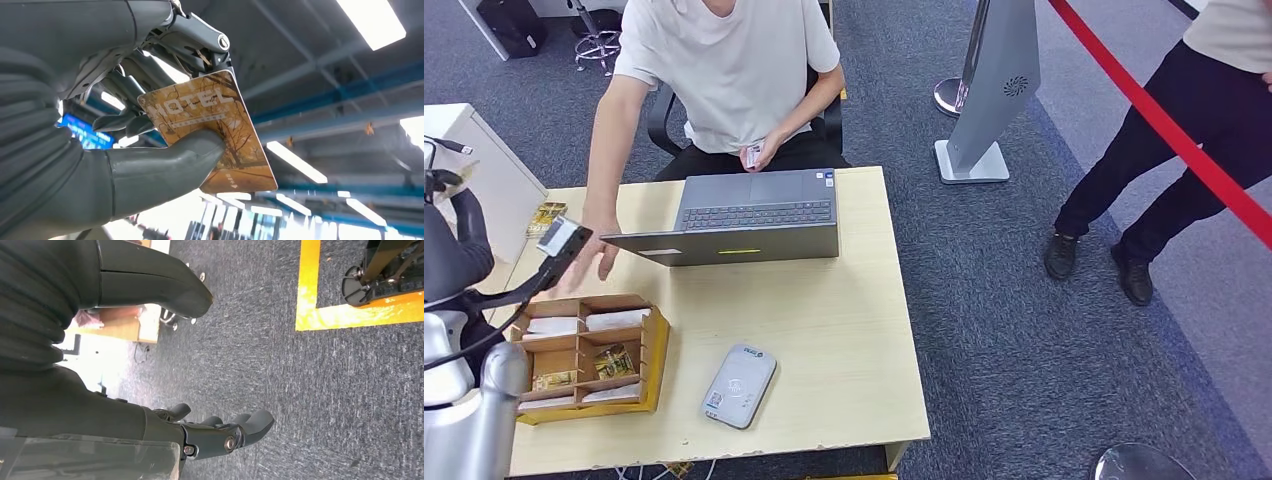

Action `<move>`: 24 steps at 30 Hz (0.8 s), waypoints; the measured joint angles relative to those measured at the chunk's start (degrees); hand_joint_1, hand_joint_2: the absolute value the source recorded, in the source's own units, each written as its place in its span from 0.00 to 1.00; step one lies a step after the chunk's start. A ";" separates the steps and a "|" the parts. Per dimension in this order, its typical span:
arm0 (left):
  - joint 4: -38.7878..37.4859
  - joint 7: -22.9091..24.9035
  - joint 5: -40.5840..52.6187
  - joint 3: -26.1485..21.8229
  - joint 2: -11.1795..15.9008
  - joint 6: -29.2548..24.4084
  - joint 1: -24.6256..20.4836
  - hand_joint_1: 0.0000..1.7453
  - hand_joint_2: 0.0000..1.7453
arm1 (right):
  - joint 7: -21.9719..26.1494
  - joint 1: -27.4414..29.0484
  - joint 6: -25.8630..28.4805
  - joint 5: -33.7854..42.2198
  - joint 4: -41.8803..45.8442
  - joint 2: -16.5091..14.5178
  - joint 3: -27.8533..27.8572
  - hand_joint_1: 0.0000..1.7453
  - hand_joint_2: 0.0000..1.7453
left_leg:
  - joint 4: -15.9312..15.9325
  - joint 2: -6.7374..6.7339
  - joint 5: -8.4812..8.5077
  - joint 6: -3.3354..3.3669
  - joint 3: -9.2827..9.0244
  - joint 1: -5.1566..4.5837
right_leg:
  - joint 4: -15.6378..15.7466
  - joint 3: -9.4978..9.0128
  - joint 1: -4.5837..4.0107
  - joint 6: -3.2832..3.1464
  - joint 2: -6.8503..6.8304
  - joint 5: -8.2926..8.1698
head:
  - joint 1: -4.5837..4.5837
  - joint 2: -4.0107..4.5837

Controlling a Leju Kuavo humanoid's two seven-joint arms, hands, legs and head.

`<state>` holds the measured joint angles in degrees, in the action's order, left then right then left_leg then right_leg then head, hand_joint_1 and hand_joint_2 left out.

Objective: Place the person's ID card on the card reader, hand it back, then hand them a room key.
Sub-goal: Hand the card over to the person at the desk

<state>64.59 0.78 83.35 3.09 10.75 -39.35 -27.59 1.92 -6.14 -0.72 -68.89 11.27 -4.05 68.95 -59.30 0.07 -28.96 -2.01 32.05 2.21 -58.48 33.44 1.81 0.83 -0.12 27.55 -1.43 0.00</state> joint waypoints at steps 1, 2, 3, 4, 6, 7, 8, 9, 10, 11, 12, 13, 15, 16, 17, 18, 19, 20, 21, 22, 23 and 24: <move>-0.95 0.12 0.49 0.16 0.39 -0.12 -1.74 1.00 1.00 | -0.11 -0.12 -0.05 -0.25 -0.01 -0.01 -0.15 0.00 1.00 | 0.00 -0.01 0.01 0.01 0.00 0.00 | 0.00 0.00 0.00 0.00 0.00 -0.01 | 0.00 0.00; -1.89 0.22 0.92 0.32 0.72 -0.19 -3.38 1.00 1.00 | -0.25 -0.27 -0.09 -0.43 -0.01 -0.02 -0.31 0.00 1.00 | 0.00 -0.02 0.01 0.01 0.00 0.00 | -0.01 0.00 0.00 0.01 0.01 -0.01 | 0.00 0.00; -2.71 0.31 1.24 0.46 0.97 -0.24 -4.85 1.00 1.00 | -0.37 -0.40 -0.11 -0.59 -0.02 -0.04 -0.51 0.00 1.00 | 0.00 -0.03 0.01 0.01 0.00 0.00 | -0.01 0.00 0.00 0.01 0.02 -0.02 | 0.00 0.00; -3.35 0.36 1.42 0.59 1.17 -0.28 -6.04 1.00 1.00 | -0.43 -0.51 -0.13 -0.70 -0.02 -0.06 -0.70 0.00 1.00 | 0.00 -0.04 0.01 0.01 -0.01 -0.01 | -0.01 0.00 0.00 0.01 0.02 -0.02 | -0.01 0.00; -4.33 0.42 1.59 0.80 1.43 -0.36 -7.74 1.00 1.00 | -0.48 -0.66 -0.13 -0.76 -0.02 -0.10 -1.01 0.00 1.00 | 0.00 -0.04 0.01 0.01 -0.01 -0.01 | -0.01 0.00 0.01 0.01 0.03 -0.02 | -0.01 0.00; -4.71 0.43 1.67 0.85 1.51 -0.39 -8.29 1.00 1.00 | -0.48 -0.71 -0.13 -0.76 -0.02 -0.11 -1.12 0.00 1.00 | -0.01 -0.04 0.01 0.01 -0.01 -0.01 | -0.01 0.00 0.01 0.01 0.04 -0.02 | -0.01 0.00; -5.05 0.44 1.75 0.89 1.59 -0.40 -8.73 1.00 1.00 | -0.48 -0.76 -0.13 -0.77 -0.02 -0.14 -1.21 0.00 1.00 | -0.01 -0.04 0.01 0.01 -0.01 -0.01 | 0.00 0.00 0.01 0.01 0.04 -0.02 | -0.01 0.00; -5.34 0.51 1.84 0.91 1.65 -0.41 -9.05 1.00 1.00 | -0.48 -0.79 -0.13 -0.78 -0.02 -0.15 -1.28 0.00 1.00 | -0.01 -0.04 0.01 0.01 0.00 -0.01 | 0.00 0.01 0.01 0.01 0.05 -0.02 | -0.01 0.00; -5.59 0.68 2.01 0.94 1.73 -0.41 -9.30 1.00 1.00 | -0.48 -0.81 -0.13 -0.83 -0.02 -0.17 -1.33 0.00 1.00 | -0.01 -0.04 0.01 0.01 0.00 -0.01 | 0.00 0.01 0.01 0.01 0.05 -0.02 | -0.01 0.00; -5.87 0.94 2.20 0.97 1.80 -0.41 -9.55 1.00 1.00 | -0.49 -0.83 -0.13 -0.92 -0.02 -0.18 -1.37 0.00 1.00 | -0.01 -0.04 0.01 0.01 0.00 -0.01 | 0.00 0.02 0.01 0.01 0.05 -0.02 | -0.01 0.00; -6.25 1.27 2.39 1.02 1.86 -0.41 -9.93 1.00 1.00 | -0.54 -0.84 -0.14 -1.03 -0.02 -0.19 -1.40 0.00 1.00 | -0.01 -0.04 0.01 0.01 0.01 -0.01 | 0.00 0.03 0.00 0.01 0.05 -0.02 | -0.01 0.00; -6.76 1.57 2.55 1.08 1.91 -0.41 -10.47 1.00 1.00 | -0.61 -0.86 -0.14 -1.14 -0.02 -0.21 -1.43 0.00 1.00 | -0.01 -0.03 0.01 0.01 0.01 -0.01 | 0.00 0.03 0.00 0.01 0.04 -0.02 | -0.01 0.00; -8.10 2.00 2.74 1.25 2.01 -0.41 -11.92 1.00 1.00 | -0.78 -0.93 -0.15 -1.26 -0.02 -0.25 -1.51 0.00 1.00 | -0.01 -0.03 0.01 0.01 0.02 -0.01 | 0.00 0.03 0.00 0.01 0.03 -0.02 | 0.00 0.00; -8.83 2.14 2.81 1.36 2.04 -0.41 -12.64 1.00 1.00 | -0.83 -0.96 -0.15 -1.32 -0.02 -0.28 -1.56 0.00 1.00 | -0.01 -0.03 0.01 0.01 0.02 -0.01 | 0.00 0.03 0.00 0.01 0.04 -0.02 | 0.00 0.00; -9.56 2.26 2.87 1.51 2.08 -0.41 -13.30 1.00 1.00 | -0.88 -0.99 -0.15 -1.39 -0.02 -0.32 -1.64 0.00 1.00 | -0.01 -0.04 0.01 0.01 0.01 -0.01 | 0.00 0.03 0.00 0.01 0.04 -0.02 | 0.00 0.00; -10.26 2.38 2.92 1.71 2.11 -0.41 -13.90 1.00 1.00 | -0.94 -1.01 -0.15 -1.49 -0.02 -0.36 -1.71 0.00 1.00 | -0.01 -0.04 0.01 0.01 0.01 -0.01 | 0.00 0.03 0.00 0.01 0.05 -0.02 | -0.01 0.00; -10.93 2.52 2.96 1.91 2.14 -0.41 -14.46 1.00 1.00 | -1.00 -1.03 -0.15 -1.59 -0.02 -0.39 -1.78 0.00 1.00 | -0.01 -0.04 0.02 0.01 0.01 -0.01 | 0.00 0.03 0.00 0.01 0.05 -0.02 | -0.01 0.00; -11.54 2.63 2.99 2.09 2.15 -0.41 -14.95 1.00 1.00 | -1.07 -1.05 -0.15 -1.66 -0.03 -0.43 -1.83 0.00 1.00 | -0.01 -0.04 0.02 0.01 0.01 -0.01 | 0.00 0.03 0.00 0.01 0.05 -0.03 | -0.01 0.00; -12.07 2.72 3.01 2.21 2.15 -0.41 -15.36 1.00 1.00 | -1.15 -1.07 -0.14 -1.72 -0.03 -0.47 -1.86 0.00 1.00 | -0.02 -0.04 0.02 0.01 0.01 -0.01 | 0.00 0.03 0.00 0.01 0.05 -0.03 | -0.01 0.00; -12.52 2.78 3.02 2.32 2.14 -0.43 -15.71 1.00 1.00 | -1.21 -1.08 -0.14 -1.75 -0.04 -0.51 -1.89 0.00 1.00 | -0.02 -0.05 0.02 0.01 0.01 -0.01 | -0.01 0.03 0.01 0.01 0.06 -0.03 | -0.01 0.00; -12.91 2.86 3.04 2.45 2.13 -0.45 -15.99 1.00 1.00 | -1.26 -1.08 -0.13 -1.77 -0.05 -0.56 -1.91 0.00 1.00 | -0.02 -0.05 0.02 0.01 0.01 -0.01 | -0.01 0.03 0.01 0.01 0.06 -0.03 | -0.01 0.00; -13.22 2.96 3.04 2.57 2.12 -0.48 -16.18 1.00 1.00 | -1.28 -1.09 -0.13 -1.77 -0.07 -0.60 -1.93 0.00 1.00 | -0.02 -0.04 0.02 0.01 0.01 -0.01 | -0.01 0.03 0.01 0.01 0.06 -0.03 | -0.01 0.00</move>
<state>51.37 3.74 86.39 5.66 12.87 -39.83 -43.77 0.63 -7.22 -0.85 -70.66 11.20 -4.64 67.02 -59.32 0.03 -28.95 -2.00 32.05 2.21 -58.49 33.47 1.81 0.84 -0.06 27.52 -1.44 0.00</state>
